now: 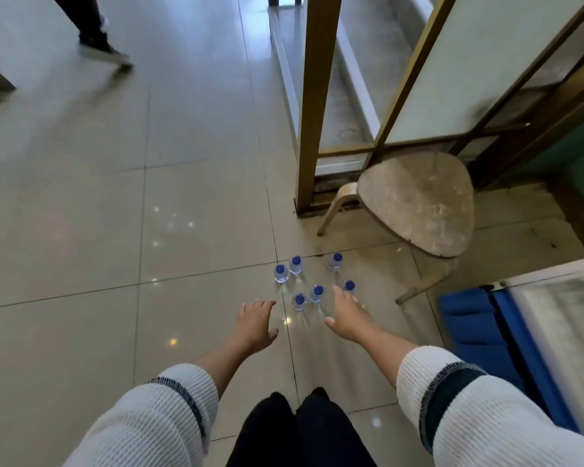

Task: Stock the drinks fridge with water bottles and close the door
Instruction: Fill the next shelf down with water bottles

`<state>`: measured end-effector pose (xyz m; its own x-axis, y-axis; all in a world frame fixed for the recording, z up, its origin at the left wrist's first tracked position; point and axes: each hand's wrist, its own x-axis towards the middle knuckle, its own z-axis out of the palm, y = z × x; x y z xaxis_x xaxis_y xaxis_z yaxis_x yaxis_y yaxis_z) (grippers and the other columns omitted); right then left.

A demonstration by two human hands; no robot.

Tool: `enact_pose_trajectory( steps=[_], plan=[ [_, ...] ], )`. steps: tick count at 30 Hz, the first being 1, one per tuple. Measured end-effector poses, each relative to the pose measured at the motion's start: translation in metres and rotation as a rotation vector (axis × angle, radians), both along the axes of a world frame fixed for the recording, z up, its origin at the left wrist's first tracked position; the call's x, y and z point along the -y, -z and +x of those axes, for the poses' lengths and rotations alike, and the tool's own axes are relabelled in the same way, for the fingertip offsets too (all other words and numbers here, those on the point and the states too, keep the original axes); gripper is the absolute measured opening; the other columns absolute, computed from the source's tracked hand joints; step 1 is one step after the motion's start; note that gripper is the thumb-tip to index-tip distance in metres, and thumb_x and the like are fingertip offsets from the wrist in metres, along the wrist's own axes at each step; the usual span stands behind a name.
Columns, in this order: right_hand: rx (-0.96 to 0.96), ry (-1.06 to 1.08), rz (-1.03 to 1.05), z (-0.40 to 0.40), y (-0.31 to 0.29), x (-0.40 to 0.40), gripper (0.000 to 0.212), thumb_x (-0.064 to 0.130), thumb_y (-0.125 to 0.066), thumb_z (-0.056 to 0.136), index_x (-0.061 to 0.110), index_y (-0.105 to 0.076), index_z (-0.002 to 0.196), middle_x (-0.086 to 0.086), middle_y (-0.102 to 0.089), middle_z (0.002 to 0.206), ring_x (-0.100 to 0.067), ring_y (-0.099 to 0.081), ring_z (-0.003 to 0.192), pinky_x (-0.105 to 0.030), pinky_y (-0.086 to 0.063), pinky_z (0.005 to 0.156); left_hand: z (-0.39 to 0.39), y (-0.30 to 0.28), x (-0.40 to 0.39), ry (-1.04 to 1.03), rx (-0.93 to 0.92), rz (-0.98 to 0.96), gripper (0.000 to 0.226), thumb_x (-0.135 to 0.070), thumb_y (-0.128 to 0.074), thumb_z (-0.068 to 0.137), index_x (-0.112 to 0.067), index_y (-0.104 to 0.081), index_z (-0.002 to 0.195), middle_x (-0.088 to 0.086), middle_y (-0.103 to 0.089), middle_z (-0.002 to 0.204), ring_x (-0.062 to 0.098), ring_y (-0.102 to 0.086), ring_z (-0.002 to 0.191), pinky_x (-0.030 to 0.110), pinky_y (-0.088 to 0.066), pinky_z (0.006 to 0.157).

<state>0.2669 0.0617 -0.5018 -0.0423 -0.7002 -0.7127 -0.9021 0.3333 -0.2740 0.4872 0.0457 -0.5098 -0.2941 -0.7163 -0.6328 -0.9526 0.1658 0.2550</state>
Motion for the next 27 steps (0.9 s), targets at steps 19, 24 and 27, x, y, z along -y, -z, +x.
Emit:
enact_pose_trajectory(
  steps=[19,24,27],
  plan=[
    [0.318,0.299,-0.295,-0.036,0.449,0.069,0.062,0.021,-0.083,0.066,0.032,-0.049,0.117,0.009,-0.064,0.108,-0.013,-0.060,0.100,-0.027,-0.048,0.084,-0.066,0.443,0.082,-0.077,-0.430,-0.033,0.056,-0.034,-0.085,0.058,-0.028,-0.052,0.102,-0.008,-0.063,0.098,0.020,-0.062,0.090,0.032,-0.051,0.077],
    [0.391,0.500,-0.380,-0.027,0.433,0.058,0.052,0.016,-0.085,0.065,0.024,-0.051,0.103,0.007,-0.061,0.092,-0.012,-0.058,0.084,-0.023,-0.045,0.072,-0.060,0.417,0.078,-0.382,-0.535,-0.100,0.046,-0.021,-0.087,0.060,-0.018,-0.058,0.096,-0.006,-0.064,0.087,0.012,-0.059,0.078,0.021,-0.046,0.066],
    [0.441,0.657,-0.389,-0.022,0.382,0.049,0.053,0.011,-0.086,0.063,0.019,-0.051,0.103,0.002,-0.061,0.094,-0.014,-0.059,0.085,-0.019,-0.046,0.074,-0.052,0.358,0.073,-0.550,-0.528,-0.091,0.045,-0.023,-0.087,0.061,-0.018,-0.059,0.096,-0.005,-0.065,0.086,0.012,-0.059,0.077,0.020,-0.043,0.063]
  ],
)
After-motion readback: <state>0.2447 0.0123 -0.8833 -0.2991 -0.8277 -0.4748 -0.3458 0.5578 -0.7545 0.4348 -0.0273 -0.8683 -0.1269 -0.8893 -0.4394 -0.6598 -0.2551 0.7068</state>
